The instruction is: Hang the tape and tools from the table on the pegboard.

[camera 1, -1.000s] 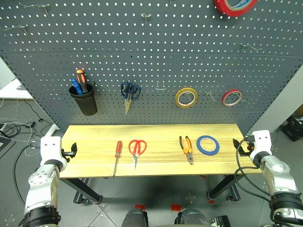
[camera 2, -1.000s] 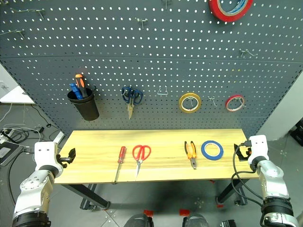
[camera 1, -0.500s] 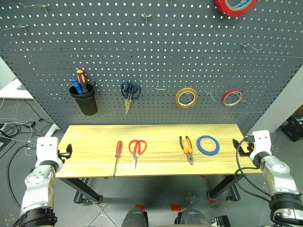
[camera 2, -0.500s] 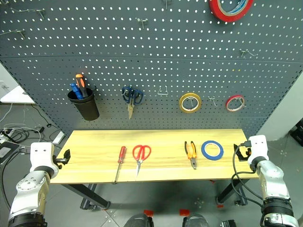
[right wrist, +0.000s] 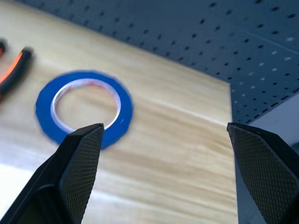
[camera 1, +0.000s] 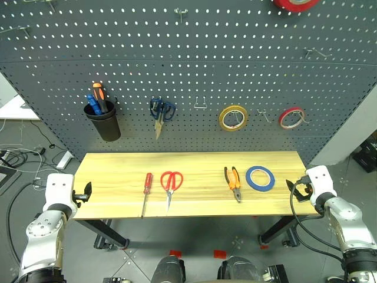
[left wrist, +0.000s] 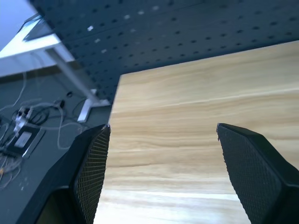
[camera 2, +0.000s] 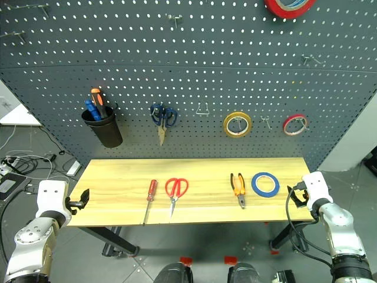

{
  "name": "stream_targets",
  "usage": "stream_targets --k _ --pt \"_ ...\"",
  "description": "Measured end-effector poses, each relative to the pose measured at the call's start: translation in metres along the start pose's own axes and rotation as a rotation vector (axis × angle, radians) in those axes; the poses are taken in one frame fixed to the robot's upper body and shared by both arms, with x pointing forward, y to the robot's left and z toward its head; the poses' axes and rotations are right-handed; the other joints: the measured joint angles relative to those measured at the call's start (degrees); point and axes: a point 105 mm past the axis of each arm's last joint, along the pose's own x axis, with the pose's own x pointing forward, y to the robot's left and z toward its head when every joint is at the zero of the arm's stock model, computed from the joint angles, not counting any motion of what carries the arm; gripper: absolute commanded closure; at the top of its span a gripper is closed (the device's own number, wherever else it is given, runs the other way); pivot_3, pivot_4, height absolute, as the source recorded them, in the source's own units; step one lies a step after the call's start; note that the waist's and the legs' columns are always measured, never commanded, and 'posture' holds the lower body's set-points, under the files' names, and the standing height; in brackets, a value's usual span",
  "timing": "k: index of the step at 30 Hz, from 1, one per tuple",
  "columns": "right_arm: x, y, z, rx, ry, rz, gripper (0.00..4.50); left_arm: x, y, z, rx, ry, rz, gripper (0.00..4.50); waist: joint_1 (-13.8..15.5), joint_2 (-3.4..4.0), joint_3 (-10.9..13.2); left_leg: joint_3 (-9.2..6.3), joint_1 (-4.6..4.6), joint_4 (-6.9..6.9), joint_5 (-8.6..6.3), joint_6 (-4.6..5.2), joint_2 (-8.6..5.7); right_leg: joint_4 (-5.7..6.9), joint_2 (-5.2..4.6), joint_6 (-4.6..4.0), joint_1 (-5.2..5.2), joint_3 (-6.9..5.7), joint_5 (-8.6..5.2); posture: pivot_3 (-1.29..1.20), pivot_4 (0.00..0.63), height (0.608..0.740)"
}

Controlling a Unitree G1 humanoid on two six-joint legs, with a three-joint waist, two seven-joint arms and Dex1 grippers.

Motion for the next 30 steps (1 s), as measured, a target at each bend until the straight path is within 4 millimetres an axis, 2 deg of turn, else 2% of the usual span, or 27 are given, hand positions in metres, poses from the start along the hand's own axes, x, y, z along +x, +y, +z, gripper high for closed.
stream_targets --k 3,4,8,10,11,16,19,21,24,25,26,28,30 --pt "0.0 0.022 0.022 -0.072 -0.052 0.129 0.0 -0.003 -0.019 0.017 0.008 -0.046 -0.102 0.66 0.0 0.04 1.0 0.02 0.0 -0.08 0.01 0.0 0.01 -0.01 0.01 0.02 -0.02 0.02 -0.03 0.07 0.144 0.74" --pt "-0.001 0.029 0.028 -0.098 -0.065 0.171 0.0 -0.004 -0.026 0.024 0.004 -0.062 -0.14 0.66 0.0 0.02 1.4 0.02 -0.02 -0.12 0.01 0.0 0.01 -0.02 0.02 0.03 -0.04 0.01 -0.04 0.06 0.17 0.74" --pt "0.002 0.062 0.041 -0.218 -0.051 0.383 0.0 -0.008 -0.063 0.047 0.064 -0.096 -0.355 0.66 0.0 -0.13 3.2 0.02 -0.06 -0.15 0.01 0.0 0.0 -0.06 0.03 0.09 -0.05 0.0 -0.1 0.05 0.189 0.74" --pt "0.004 0.077 0.047 -0.254 -0.048 0.466 0.0 -0.01 -0.082 0.058 0.099 -0.118 -0.45 0.66 0.0 -0.12 3.9 0.03 -0.15 -0.17 0.01 0.01 -0.01 -0.14 0.03 0.1 -0.1 0.0 -0.1 0.03 0.234 0.74" --pt "0.006 0.082 0.05 -0.276 -0.043 0.494 0.0 -0.013 -0.089 0.062 0.121 -0.126 -0.495 0.66 0.0 -0.17 4.6 0.03 -0.06 -0.17 -0.01 0.03 -0.01 -0.14 0.03 0.12 -0.03 0.01 -0.13 0.03 0.234 0.74" --pt "0.031 0.069 0.06 -0.38 0.03 0.49 0.0 -0.029 -0.137 0.078 0.244 -0.148 -0.784 0.66 -0.1 -0.23 7.6 0.14 -0.31 -0.22 -0.01 0.05 -0.01 -0.15 0.01 0.13 -0.34 0.07 -0.13 0.0 0.306 0.74" --pt "0.046 0.058 0.063 -0.416 0.089 0.48 0.0 -0.036 -0.161 0.091 0.302 -0.187 -0.922 0.66 -0.1 -0.17 9.3 0.13 -0.57 -0.21 -0.01 0.04 0.0 -0.1 0.01 0.05 -0.61 0.04 -0.09 0.0 0.316 0.74" --pt "0.055 0.051 0.064 -0.415 0.117 0.465 0.0 -0.04 -0.173 0.099 0.334 -0.215 -0.984 0.66 -0.1 -0.17 9.6 0.14 -1.09 -0.15 0.06 -0.04 -0.01 0.01 0.01 -0.1 -1.11 0.02 0.0 0.0 0.344 0.74" --pt "0.061 0.044 0.064 -0.438 0.157 0.465 0.0 -0.042 -0.181 0.108 0.379 -0.25 -1.023 0.66 -0.2 -0.18 10.9 0.16 -1.07 -0.16 0.12 -0.18 -0.03 -0.03 0.0 0.03 -1.07 0.0 -0.13 0.0 0.37 0.74" --pt "0.064 0.042 0.058 -0.442 0.2 0.474 0.0 -0.043 -0.186 0.111 0.401 -0.259 -1.045 0.66 -0.2 -0.18 11.5 0.16 -1.08 -0.16 0.12 -0.18 -0.04 -0.05 0.0 0.03 -1.07 -0.01 -0.13 0.0 0.374 0.74" --pt "0.067 0.04 0.053 -0.446 0.246 0.483 0.18 -0.045 -0.192 0.115 0.427 -0.279 -1.07 0.64 -0.3 -0.18 12.1 0.18 -1.08 -0.15 0.12 -0.18 -0.06 -0.06 -0.02 0.03 -1.07 -0.01 -0.13 0.0 0.376 0.74" --pt "0.07 0.036 0.058 -0.453 0.273 0.501 0.61 -0.048 -0.201 0.118 0.456 -0.303 -1.109 0.64 -0.5 -0.24 12.5 0.18 -1.09 -0.14 0.11 -0.17 -0.05 -0.09 -0.02 0.03 -1.05 -0.02 -0.13 0.0 0.377 0.74" --pt "0.069 0.035 0.056 -0.446 0.302 0.527 1.28 -0.051 -0.206 0.121 0.458 -0.323 -1.135 0.64 -0.5 -0.28 12.7 0.16 -1.08 -0.14 0.1 -0.17 -0.04 -0.12 -0.03 0.04 -1.03 -0.05 -0.13 -0.01 0.375 0.74"
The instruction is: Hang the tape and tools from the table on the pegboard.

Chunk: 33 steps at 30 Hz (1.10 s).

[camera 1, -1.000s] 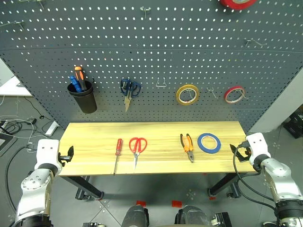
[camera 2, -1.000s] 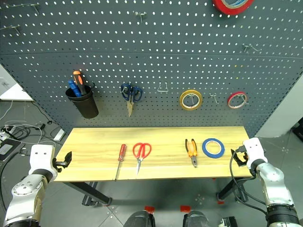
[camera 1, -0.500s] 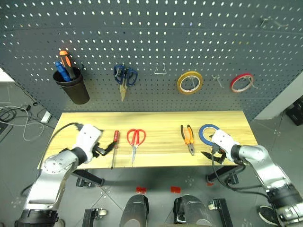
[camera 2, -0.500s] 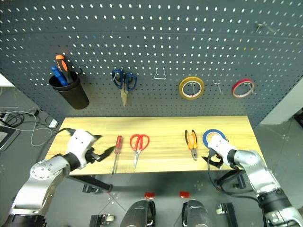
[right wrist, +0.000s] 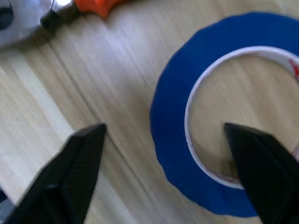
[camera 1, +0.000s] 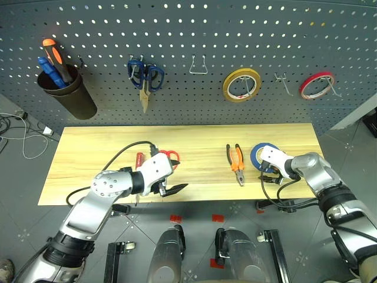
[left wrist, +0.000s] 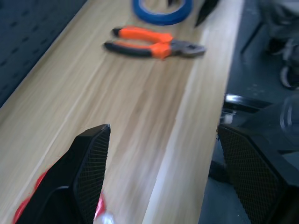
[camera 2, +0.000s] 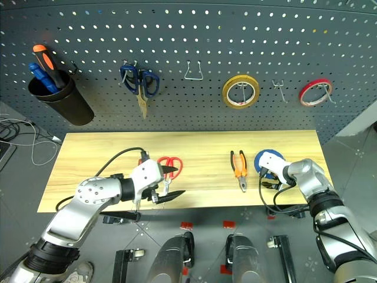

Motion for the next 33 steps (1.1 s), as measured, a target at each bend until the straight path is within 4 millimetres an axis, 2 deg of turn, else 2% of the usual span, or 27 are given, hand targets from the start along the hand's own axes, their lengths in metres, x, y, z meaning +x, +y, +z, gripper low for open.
stream_targets --k 7,8,11,14,16,18,20,24,27,33 --pt "-0.006 0.001 -0.008 -0.022 0.028 0.011 3.68 0.008 -0.003 0.01 -0.006 -0.057 -0.03 0.64 0.1 -0.02 0.3 -0.09 0.01 0.08 0.01 -0.01 0.0 0.09 -0.02 0.02 0.06 -0.09 -0.01 -0.04 0.359 0.74" --pt "-0.009 0.002 -0.011 -0.036 0.023 -0.015 3.84 0.01 -0.003 0.014 -0.012 -0.077 -0.033 0.64 0.4 0.01 0.4 -0.11 -0.02 0.08 0.01 -0.01 -0.03 0.08 -0.05 0.06 0.06 -0.12 -0.03 -0.04 0.359 0.74" --pt "-0.024 0.011 -0.022 -0.059 -0.013 -0.141 3.84 0.013 -0.005 0.018 -0.037 -0.111 -0.036 0.64 0.5 0.14 0.4 -0.12 -0.17 0.06 0.0 -0.02 -0.09 0.02 -0.11 0.17 -0.01 -0.14 -0.08 -0.05 0.353 0.74" --pt "-0.049 0.018 -0.018 -0.074 -0.065 -0.274 3.84 0.015 -0.003 0.022 -0.059 -0.134 -0.028 0.64 0.1 0.16 0.5 -0.11 -0.15 0.04 -0.02 -0.05 -0.05 0.03 -0.07 0.2 -0.04 -0.13 -0.09 -0.08 0.346 0.74" --pt "-0.067 0.033 -0.006 -0.097 -0.121 -0.368 3.84 0.016 0.0 0.028 -0.083 -0.168 -0.018 0.64 -0.3 0.17 0.5 -0.15 -0.07 -0.01 -0.02 -0.08 0.01 0.12 -0.01 0.33 -0.02 -0.15 -0.17 -0.09 0.346 0.74" --pt "-0.079 0.048 0.016 -0.132 -0.206 -0.459 3.84 0.016 0.002 0.032 -0.103 -0.187 -0.008 0.64 -1.0 0.16 0.5 -0.16 -0.02 -0.01 -0.03 -0.13 0.03 0.22 0.02 0.63 -0.03 -0.1 -0.35 -0.1 0.344 0.74" --pt "-0.091 0.051 0.036 -0.192 -0.282 -0.583 3.84 0.017 0.006 0.038 -0.105 -0.208 0.003 0.64 -1.5 0.16 0.5 -0.09 -0.03 0.02 -0.02 -0.14 0.0 0.28 0.0 0.65 -0.1 0.01 -0.34 -0.1 0.341 0.74" --pt "-0.123 0.025 0.076 -0.327 -0.407 -0.83 3.84 0.017 0.022 0.06 -0.083 -0.27 0.039 0.64 -1.5 0.13 0.5 -0.03 -0.03 0.14 -0.01 -0.13 -0.05 0.27 -0.03 0.79 -0.1 0.08 -0.26 -0.1 0.335 0.74" --pt "-0.137 0.005 0.094 -0.379 -0.474 -0.918 3.84 0.019 0.03 0.066 -0.075 -0.284 0.058 0.64 -1.5 0.12 0.5 -0.05 -0.03 0.2 0.01 -0.14 -0.04 0.31 0.0 0.79 -0.08 0.06 -0.26 -0.09 0.328 0.74" --pt "-0.126 -0.043 0.096 -0.325 -0.482 -0.937 3.84 0.02 0.036 0.059 -0.087 -0.256 0.078 0.64 -1.9 0.12 0.5 0.02 -0.07 0.14 0.01 -0.15 -0.05 0.26 -0.02 0.42 -0.1 0.03 -0.11 -0.07 0.318 0.74"
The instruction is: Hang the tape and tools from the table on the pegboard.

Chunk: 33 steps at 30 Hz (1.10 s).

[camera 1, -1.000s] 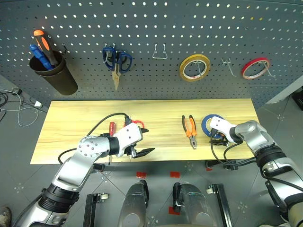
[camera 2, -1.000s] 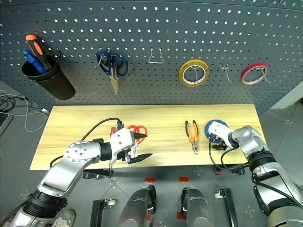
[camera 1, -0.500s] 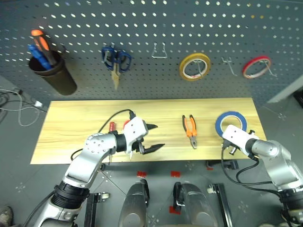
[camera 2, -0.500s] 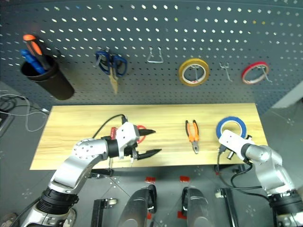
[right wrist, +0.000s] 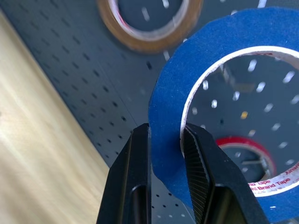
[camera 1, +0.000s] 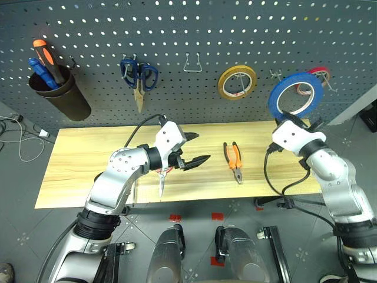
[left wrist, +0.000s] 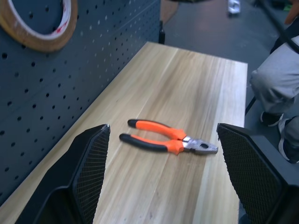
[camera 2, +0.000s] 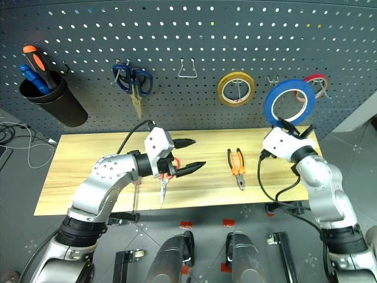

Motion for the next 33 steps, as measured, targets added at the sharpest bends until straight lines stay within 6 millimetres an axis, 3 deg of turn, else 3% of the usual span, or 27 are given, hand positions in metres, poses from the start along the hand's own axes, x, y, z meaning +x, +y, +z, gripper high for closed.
stream_targets --k 3,8,14,18,22,26,33 --pt "0.017 -0.007 0.001 0.084 -0.032 0.012 3.84 0.0 0.001 0.0 0.001 0.0 0.008 0.64 -0.2 0.0 0.0 -0.01 0.01 -0.15 0.0 0.0 0.0 -0.06 0.0 -0.05 -0.01 -0.06 -0.03 -0.06 0.317 0.74" --pt "0.015 0.015 0.007 0.269 -0.064 0.067 2.23 -0.004 0.0 -0.008 -0.001 0.022 0.017 0.64 -0.1 0.0 0.0 -0.05 -0.05 -0.2 0.0 0.0 -0.01 -0.11 -0.02 -0.05 -0.01 -0.12 -0.05 -0.07 0.322 0.74" --pt "-0.027 0.09 0.008 0.598 0.125 0.2 0.14 -0.05 -0.001 -0.058 0.061 0.244 -0.005 0.64 -0.7 0.01 0.0 -0.09 -0.02 -0.14 -0.02 -0.01 0.06 0.03 -0.03 -0.08 -0.05 -0.06 -0.05 -0.06 0.327 0.74" --pt "-0.034 0.113 0.033 0.833 0.225 0.223 0.04 -0.08 -0.001 -0.083 0.146 0.385 -0.057 0.64 -1.0 0.01 0.0 -0.1 0.08 -0.18 -0.03 0.01 0.13 0.13 -0.01 -0.03 -0.09 -0.03 -0.08 -0.06 0.327 0.74" --pt "-0.022 0.15 0.041 1.01 0.533 0.246 0.04 -0.103 0.0 -0.103 0.163 0.486 -0.086 0.64 -0.9 0.0 0.0 -0.12 -0.04 -0.19 0.05 -0.11 0.17 0.17 0.01 -0.19 -0.27 -0.05 0.02 -0.05 0.324 0.74" --pt "-0.009 0.167 0.044 1.018 0.673 0.296 0.04 -0.102 0.001 -0.101 0.184 0.48 -0.096 0.64 -0.1 -0.03 0.0 -0.12 -0.19 -0.16 0.13 -0.23 0.09 0.13 -0.03 -0.44 -0.32 -0.11 0.18 -0.03 0.318 0.74" --pt "0.014 0.17 0.026 0.995 0.758 0.247 0.04 -0.097 0.004 -0.096 0.199 0.46 -0.091 0.64 -0.6 -0.05 0.0 -0.05 -0.66 -0.18 0.14 -0.22 0.1 0.1 0.01 -0.41 -0.79 -0.14 0.11 -0.02 0.314 0.74"
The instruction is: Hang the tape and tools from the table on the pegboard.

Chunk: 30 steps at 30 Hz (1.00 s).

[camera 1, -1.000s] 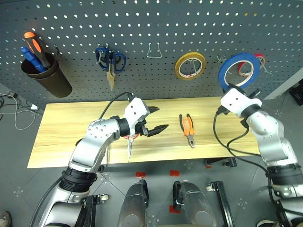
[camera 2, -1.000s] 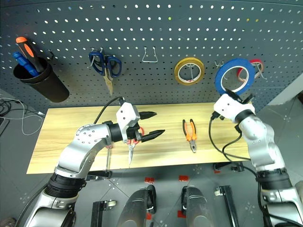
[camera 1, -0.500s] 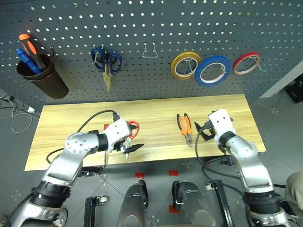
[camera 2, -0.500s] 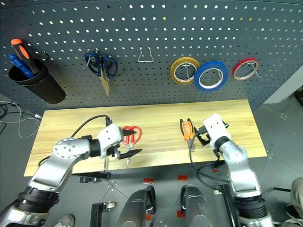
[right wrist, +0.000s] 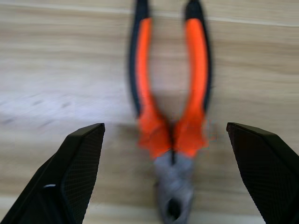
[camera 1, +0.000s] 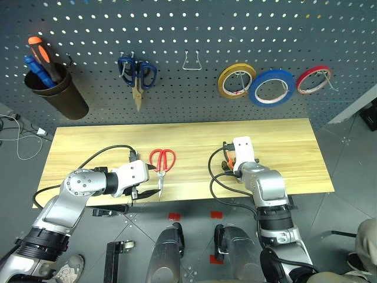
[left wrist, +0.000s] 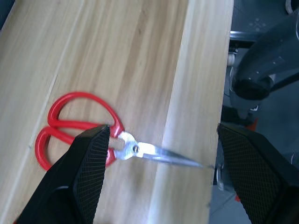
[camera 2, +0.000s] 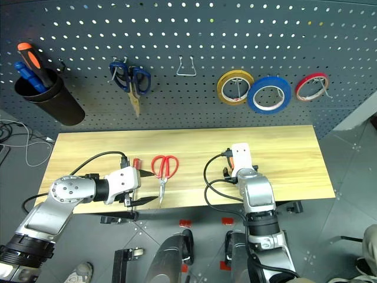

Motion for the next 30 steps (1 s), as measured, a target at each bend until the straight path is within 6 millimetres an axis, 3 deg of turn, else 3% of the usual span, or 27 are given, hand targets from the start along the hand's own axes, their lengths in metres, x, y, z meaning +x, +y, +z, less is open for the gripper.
stream_targets --k 4,5,7,11,17,22,26,30 --pt "0.009 0.001 0.0 -0.008 0.029 0.002 0.04 0.001 0.003 0.005 0.011 -0.014 0.007 0.64 -0.5 0.0 0.0 0.02 0.0 0.0 0.0 0.0 0.03 0.02 0.02 -0.01 -0.02 0.01 -0.01 -0.02 0.311 0.74" --pt "0.011 0.003 -0.001 -0.006 0.039 0.012 0.21 0.001 0.003 0.005 0.011 -0.014 0.007 0.64 -0.5 0.0 0.0 0.03 0.0 0.0 0.0 0.0 0.03 0.03 0.02 -0.01 -0.02 0.01 -0.01 -0.02 0.311 0.74" --pt "0.012 0.004 -0.001 -0.007 0.047 0.026 0.66 0.002 0.003 0.005 0.008 -0.015 0.006 0.64 -0.5 0.0 0.0 0.02 0.0 0.03 0.0 0.0 0.02 0.04 0.01 -0.01 -0.02 0.03 -0.01 -0.03 0.309 0.74" --pt "0.011 0.008 0.004 -0.012 0.038 0.05 2.02 0.003 0.003 0.006 0.006 -0.02 0.006 0.64 -0.4 -0.02 0.0 0.01 0.0 0.05 0.0 0.01 0.01 0.06 0.01 -0.01 0.0 0.04 -0.01 -0.04 0.305 0.74" --pt "0.007 0.005 0.005 -0.069 0.0 0.043 2.07 0.007 0.003 0.006 -0.049 -0.05 0.038 0.64 -0.4 -0.02 0.0 0.0 -0.05 0.06 0.0 0.01 0.02 0.05 0.01 -0.01 -0.02 0.02 -0.01 -0.05 0.303 0.74" --pt "-0.021 0.015 0.017 -0.126 -0.176 0.058 2.07 -0.006 0.009 -0.008 -0.215 -0.08 0.185 0.64 -0.8 -0.03 0.0 -0.01 -0.09 0.01 -0.01 0.02 0.06 0.04 0.05 -0.01 -0.1 0.02 -0.01 -0.05 0.306 0.74" --pt "-0.05 0.055 0.026 -0.127 -0.318 0.163 2.07 -0.016 0.007 -0.011 -0.336 -0.133 0.27 0.64 -1.1 -0.05 0.0 -0.06 -0.1 0.05 -0.01 0.02 0.07 0.08 0.05 0.0 -0.1 -0.01 -0.01 -0.03 0.311 0.74" --pt "-0.096 0.074 0.075 -0.164 -0.635 0.206 2.07 -0.025 0.012 0.013 -0.393 -0.265 0.343 0.64 -0.3 -0.06 0.0 -0.16 -0.13 0.27 -0.01 0.03 0.02 0.09 0.03 0.12 -0.01 -0.03 0.06 -0.01 0.312 0.74"
